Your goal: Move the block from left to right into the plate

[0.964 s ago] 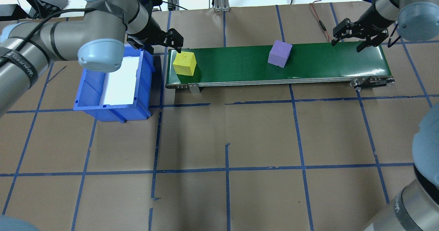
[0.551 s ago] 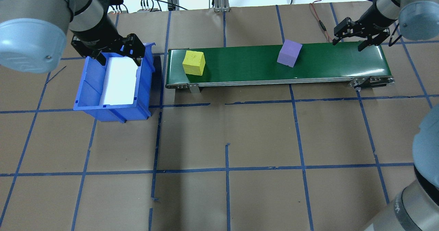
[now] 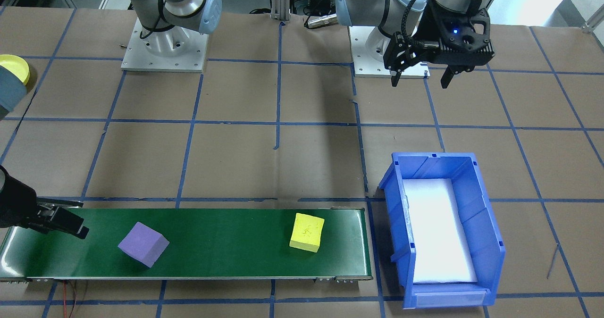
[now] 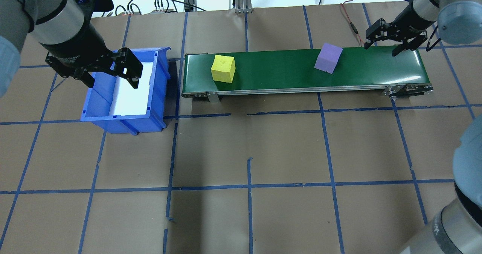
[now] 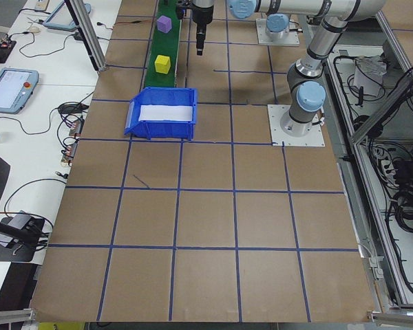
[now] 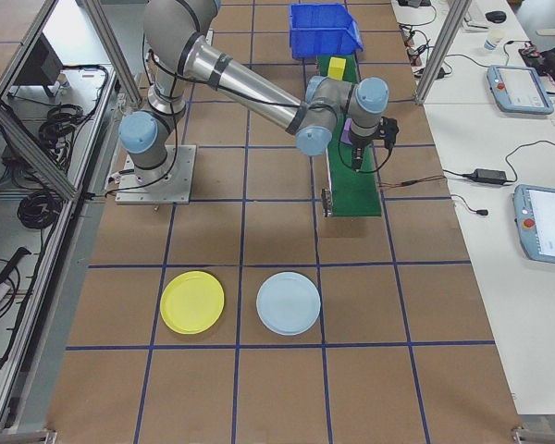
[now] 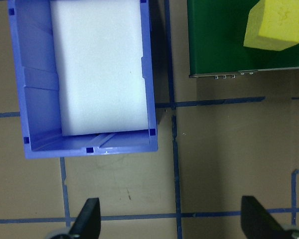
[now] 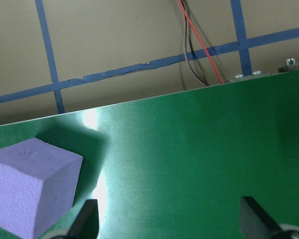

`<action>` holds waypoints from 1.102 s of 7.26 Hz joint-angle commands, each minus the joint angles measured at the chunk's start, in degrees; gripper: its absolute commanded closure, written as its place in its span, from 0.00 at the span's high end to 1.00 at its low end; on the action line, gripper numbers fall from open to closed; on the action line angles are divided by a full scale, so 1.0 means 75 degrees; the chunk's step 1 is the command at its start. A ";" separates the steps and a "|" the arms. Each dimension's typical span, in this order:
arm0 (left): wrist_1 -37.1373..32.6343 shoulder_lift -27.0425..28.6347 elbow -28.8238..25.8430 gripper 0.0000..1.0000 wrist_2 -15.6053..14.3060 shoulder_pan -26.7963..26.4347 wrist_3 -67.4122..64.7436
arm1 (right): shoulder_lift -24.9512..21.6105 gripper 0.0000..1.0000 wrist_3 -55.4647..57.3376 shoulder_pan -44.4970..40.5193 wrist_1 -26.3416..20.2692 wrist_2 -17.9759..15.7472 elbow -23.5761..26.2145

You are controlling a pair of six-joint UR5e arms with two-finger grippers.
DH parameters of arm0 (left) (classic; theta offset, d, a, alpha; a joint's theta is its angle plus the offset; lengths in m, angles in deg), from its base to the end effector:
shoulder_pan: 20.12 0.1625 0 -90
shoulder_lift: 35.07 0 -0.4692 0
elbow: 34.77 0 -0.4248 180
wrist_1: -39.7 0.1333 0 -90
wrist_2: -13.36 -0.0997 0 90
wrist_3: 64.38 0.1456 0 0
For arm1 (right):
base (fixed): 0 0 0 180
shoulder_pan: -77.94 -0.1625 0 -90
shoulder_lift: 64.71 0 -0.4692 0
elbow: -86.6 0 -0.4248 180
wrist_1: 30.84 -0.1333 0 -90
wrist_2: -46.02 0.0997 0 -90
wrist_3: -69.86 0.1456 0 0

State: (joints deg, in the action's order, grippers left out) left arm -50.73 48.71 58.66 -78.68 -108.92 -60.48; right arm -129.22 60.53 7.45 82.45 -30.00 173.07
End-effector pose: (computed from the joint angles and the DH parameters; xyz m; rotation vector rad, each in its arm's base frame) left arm -0.1181 -0.4816 0.5083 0.0720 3.1028 -0.0614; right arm -0.0746 -0.7150 0.2882 0.2539 2.8975 -0.1215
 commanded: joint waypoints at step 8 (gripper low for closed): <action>0.0010 -0.0167 -0.0234 1.00 0.0014 -0.0078 0.0007 | 0.0093 1.00 0.0013 0.0000 0.0058 0.0023 0.0002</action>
State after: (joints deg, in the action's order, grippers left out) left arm -50.66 47.56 56.95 -78.49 -109.40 -60.31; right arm -128.83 60.57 7.45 82.55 -29.89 173.12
